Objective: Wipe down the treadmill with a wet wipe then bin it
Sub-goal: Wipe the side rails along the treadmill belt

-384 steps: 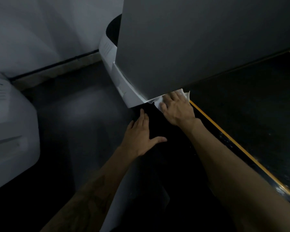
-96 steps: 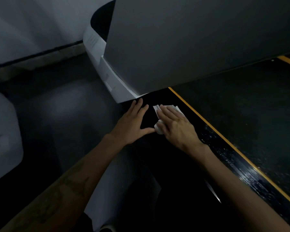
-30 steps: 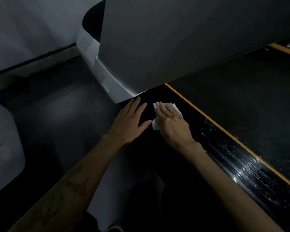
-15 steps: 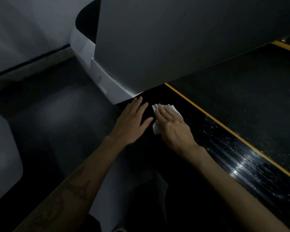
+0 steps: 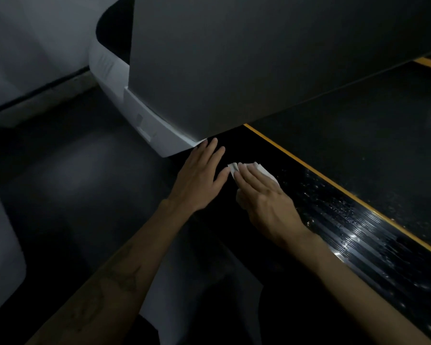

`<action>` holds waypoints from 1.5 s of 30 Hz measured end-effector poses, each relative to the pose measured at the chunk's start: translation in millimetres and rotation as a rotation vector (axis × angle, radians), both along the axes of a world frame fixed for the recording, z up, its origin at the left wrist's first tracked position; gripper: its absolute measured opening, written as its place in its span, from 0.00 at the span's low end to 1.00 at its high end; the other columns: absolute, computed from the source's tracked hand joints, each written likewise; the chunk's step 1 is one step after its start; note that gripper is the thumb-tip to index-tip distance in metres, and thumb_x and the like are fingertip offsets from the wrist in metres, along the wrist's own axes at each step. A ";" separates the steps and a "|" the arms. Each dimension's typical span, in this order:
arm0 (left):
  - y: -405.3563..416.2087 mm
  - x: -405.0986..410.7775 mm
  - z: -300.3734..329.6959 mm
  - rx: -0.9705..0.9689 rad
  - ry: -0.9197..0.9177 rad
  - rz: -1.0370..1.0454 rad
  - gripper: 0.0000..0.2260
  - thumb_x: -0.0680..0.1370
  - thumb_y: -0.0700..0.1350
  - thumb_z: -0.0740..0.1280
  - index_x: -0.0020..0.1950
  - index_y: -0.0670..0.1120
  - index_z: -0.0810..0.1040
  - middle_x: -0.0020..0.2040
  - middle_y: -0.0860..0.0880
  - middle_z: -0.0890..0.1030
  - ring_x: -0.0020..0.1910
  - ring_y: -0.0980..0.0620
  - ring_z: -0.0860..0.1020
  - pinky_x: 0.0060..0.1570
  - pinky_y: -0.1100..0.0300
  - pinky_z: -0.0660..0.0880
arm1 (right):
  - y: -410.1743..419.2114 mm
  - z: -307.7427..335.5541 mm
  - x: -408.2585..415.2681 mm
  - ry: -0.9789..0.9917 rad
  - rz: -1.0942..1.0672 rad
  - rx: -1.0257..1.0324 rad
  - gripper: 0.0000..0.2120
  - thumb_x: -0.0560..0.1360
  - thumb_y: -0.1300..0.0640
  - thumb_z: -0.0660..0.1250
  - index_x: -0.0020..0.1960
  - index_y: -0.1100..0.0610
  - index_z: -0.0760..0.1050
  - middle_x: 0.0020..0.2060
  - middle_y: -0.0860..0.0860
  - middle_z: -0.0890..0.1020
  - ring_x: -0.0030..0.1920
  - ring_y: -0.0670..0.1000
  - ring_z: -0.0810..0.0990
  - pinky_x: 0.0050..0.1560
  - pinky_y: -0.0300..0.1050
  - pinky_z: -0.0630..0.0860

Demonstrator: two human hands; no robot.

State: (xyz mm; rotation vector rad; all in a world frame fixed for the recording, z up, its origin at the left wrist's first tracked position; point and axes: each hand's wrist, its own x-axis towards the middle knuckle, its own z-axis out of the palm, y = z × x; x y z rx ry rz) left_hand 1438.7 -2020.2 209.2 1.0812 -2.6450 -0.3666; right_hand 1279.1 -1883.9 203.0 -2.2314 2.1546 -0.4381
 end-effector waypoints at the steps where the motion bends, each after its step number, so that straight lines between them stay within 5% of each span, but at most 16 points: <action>1: -0.5 0.2 -0.8 -0.010 -0.002 -0.007 0.31 0.83 0.60 0.49 0.80 0.44 0.65 0.83 0.44 0.60 0.82 0.45 0.55 0.80 0.49 0.55 | 7.9 1.2 -3.0 0.002 0.003 -0.016 0.25 0.85 0.52 0.51 0.80 0.59 0.64 0.79 0.55 0.63 0.81 0.53 0.58 0.81 0.50 0.55; 17: -13.8 1.1 -8.3 -0.043 0.006 -0.114 0.30 0.83 0.60 0.50 0.80 0.45 0.66 0.82 0.45 0.62 0.82 0.48 0.56 0.79 0.54 0.50 | 4.9 -2.5 8.2 0.018 -0.113 -0.057 0.26 0.82 0.57 0.63 0.79 0.60 0.65 0.79 0.57 0.64 0.80 0.55 0.61 0.79 0.54 0.63; 21: -16.4 1.1 -8.9 -0.065 0.017 -0.122 0.29 0.83 0.59 0.51 0.79 0.44 0.68 0.81 0.43 0.64 0.81 0.46 0.59 0.79 0.51 0.55 | -18.5 2.6 12.2 0.012 -0.205 -0.037 0.26 0.82 0.59 0.62 0.79 0.63 0.64 0.79 0.60 0.64 0.80 0.57 0.60 0.81 0.53 0.55; 27: -19.9 -7.3 -3.1 -0.019 0.010 -0.136 0.30 0.82 0.60 0.50 0.78 0.45 0.69 0.81 0.43 0.64 0.81 0.45 0.59 0.78 0.47 0.59 | 8.8 -11.1 17.8 -0.002 -0.095 -0.094 0.24 0.85 0.54 0.55 0.79 0.59 0.65 0.78 0.55 0.66 0.80 0.54 0.61 0.79 0.51 0.61; 31: -23.5 -7.9 -2.8 -0.017 0.001 -0.145 0.28 0.83 0.59 0.53 0.80 0.46 0.67 0.82 0.45 0.62 0.82 0.46 0.56 0.79 0.49 0.55 | 6.7 -4.7 12.3 -0.001 -0.182 -0.059 0.27 0.82 0.55 0.53 0.80 0.60 0.64 0.79 0.56 0.65 0.80 0.54 0.60 0.80 0.50 0.57; 34: -24.8 -2.3 -7.4 -0.026 -0.005 -0.156 0.30 0.83 0.61 0.50 0.81 0.48 0.65 0.83 0.47 0.60 0.83 0.49 0.53 0.79 0.52 0.50 | -15.5 1.4 23.9 -0.011 -0.206 -0.030 0.33 0.79 0.51 0.43 0.81 0.62 0.59 0.80 0.59 0.61 0.81 0.56 0.57 0.82 0.52 0.53; 37: -22.0 -1.4 -8.9 -0.020 -0.017 -0.155 0.31 0.82 0.62 0.46 0.81 0.49 0.64 0.83 0.48 0.58 0.83 0.49 0.52 0.78 0.54 0.46 | -13.7 -5.3 30.8 0.007 -0.187 -0.084 0.26 0.83 0.55 0.53 0.79 0.63 0.64 0.78 0.59 0.67 0.79 0.58 0.63 0.80 0.54 0.59; 40: -23.3 -4.5 -5.9 -0.013 0.004 -0.158 0.30 0.82 0.61 0.50 0.80 0.48 0.66 0.82 0.47 0.61 0.83 0.48 0.55 0.79 0.53 0.50 | 6.7 -8.4 23.8 0.026 -0.138 -0.160 0.22 0.83 0.58 0.64 0.75 0.61 0.71 0.74 0.58 0.72 0.76 0.56 0.69 0.77 0.53 0.66; 45: -24.1 -9.0 -3.5 0.008 0.047 -0.140 0.23 0.85 0.52 0.62 0.79 0.46 0.68 0.82 0.46 0.63 0.82 0.46 0.56 0.79 0.50 0.54 | -11.5 2.4 16.7 0.057 -0.230 -0.081 0.27 0.80 0.56 0.53 0.77 0.64 0.68 0.76 0.61 0.70 0.77 0.57 0.67 0.79 0.48 0.55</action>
